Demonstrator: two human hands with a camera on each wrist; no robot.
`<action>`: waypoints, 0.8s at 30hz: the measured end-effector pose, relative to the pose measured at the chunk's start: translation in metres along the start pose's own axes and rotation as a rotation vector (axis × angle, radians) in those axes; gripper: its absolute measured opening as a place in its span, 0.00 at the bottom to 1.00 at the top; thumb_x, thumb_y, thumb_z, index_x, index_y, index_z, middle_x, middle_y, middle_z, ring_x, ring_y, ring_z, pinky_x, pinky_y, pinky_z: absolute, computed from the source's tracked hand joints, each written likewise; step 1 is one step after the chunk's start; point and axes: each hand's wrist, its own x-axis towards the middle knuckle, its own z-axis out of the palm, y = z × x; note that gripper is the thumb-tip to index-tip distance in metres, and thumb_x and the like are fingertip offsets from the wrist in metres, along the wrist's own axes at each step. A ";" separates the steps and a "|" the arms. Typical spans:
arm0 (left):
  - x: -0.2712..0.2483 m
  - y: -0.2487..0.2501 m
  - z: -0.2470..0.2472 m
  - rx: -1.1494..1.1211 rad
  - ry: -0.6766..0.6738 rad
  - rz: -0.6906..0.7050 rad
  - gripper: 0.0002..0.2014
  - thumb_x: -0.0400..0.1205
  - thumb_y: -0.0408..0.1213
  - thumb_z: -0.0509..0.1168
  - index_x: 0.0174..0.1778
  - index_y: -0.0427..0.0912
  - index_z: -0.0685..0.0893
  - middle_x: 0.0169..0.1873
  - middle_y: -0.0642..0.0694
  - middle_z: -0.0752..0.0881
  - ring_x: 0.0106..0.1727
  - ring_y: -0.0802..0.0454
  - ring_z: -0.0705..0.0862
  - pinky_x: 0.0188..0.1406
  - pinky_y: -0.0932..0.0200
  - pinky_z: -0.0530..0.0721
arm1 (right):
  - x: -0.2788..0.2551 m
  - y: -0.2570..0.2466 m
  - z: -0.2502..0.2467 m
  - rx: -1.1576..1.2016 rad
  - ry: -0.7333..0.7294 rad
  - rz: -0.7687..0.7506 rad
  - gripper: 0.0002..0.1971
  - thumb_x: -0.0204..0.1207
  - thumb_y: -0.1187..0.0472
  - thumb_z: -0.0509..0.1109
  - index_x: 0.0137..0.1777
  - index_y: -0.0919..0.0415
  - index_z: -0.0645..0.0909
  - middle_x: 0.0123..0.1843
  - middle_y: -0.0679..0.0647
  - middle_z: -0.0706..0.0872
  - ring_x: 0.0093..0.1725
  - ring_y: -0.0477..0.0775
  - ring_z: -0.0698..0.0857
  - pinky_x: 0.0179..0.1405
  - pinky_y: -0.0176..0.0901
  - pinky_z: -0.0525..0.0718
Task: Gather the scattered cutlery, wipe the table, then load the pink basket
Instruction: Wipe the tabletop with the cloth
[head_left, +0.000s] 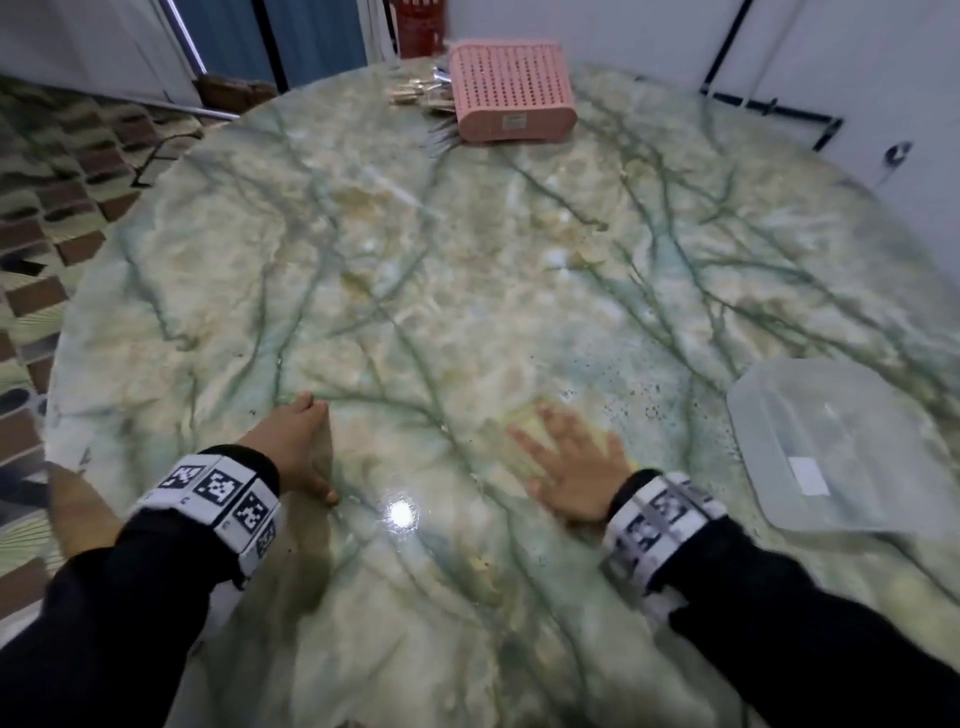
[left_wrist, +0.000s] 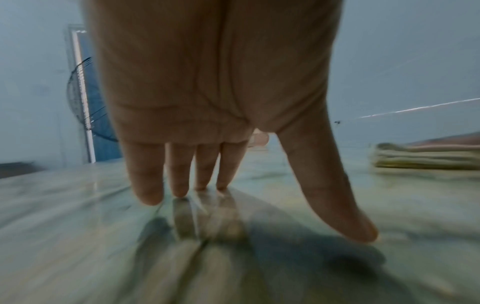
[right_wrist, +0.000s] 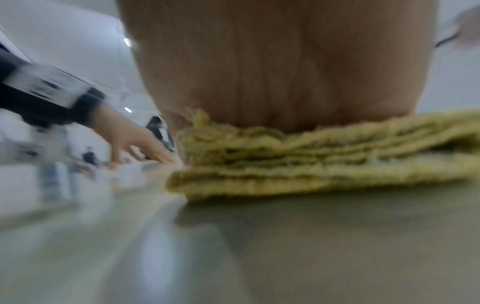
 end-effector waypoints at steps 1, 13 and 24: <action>0.002 0.007 -0.001 0.001 0.031 0.012 0.55 0.62 0.48 0.81 0.80 0.39 0.56 0.80 0.41 0.56 0.79 0.44 0.60 0.78 0.56 0.61 | 0.009 0.021 -0.017 0.068 0.027 0.099 0.30 0.84 0.44 0.47 0.79 0.35 0.32 0.80 0.48 0.24 0.81 0.56 0.30 0.76 0.69 0.39; 0.054 0.061 -0.006 -0.024 -0.039 0.212 0.57 0.65 0.44 0.80 0.81 0.60 0.45 0.82 0.48 0.37 0.82 0.39 0.37 0.79 0.42 0.51 | 0.028 -0.018 -0.023 0.011 0.019 -0.141 0.32 0.83 0.47 0.51 0.78 0.32 0.34 0.80 0.46 0.23 0.80 0.54 0.27 0.74 0.71 0.36; 0.059 0.055 0.001 -0.096 -0.002 0.240 0.57 0.64 0.42 0.81 0.80 0.63 0.47 0.81 0.54 0.36 0.82 0.44 0.36 0.79 0.46 0.51 | 0.127 0.114 -0.123 0.294 0.271 0.352 0.42 0.72 0.32 0.61 0.79 0.33 0.40 0.84 0.62 0.41 0.81 0.71 0.51 0.78 0.65 0.54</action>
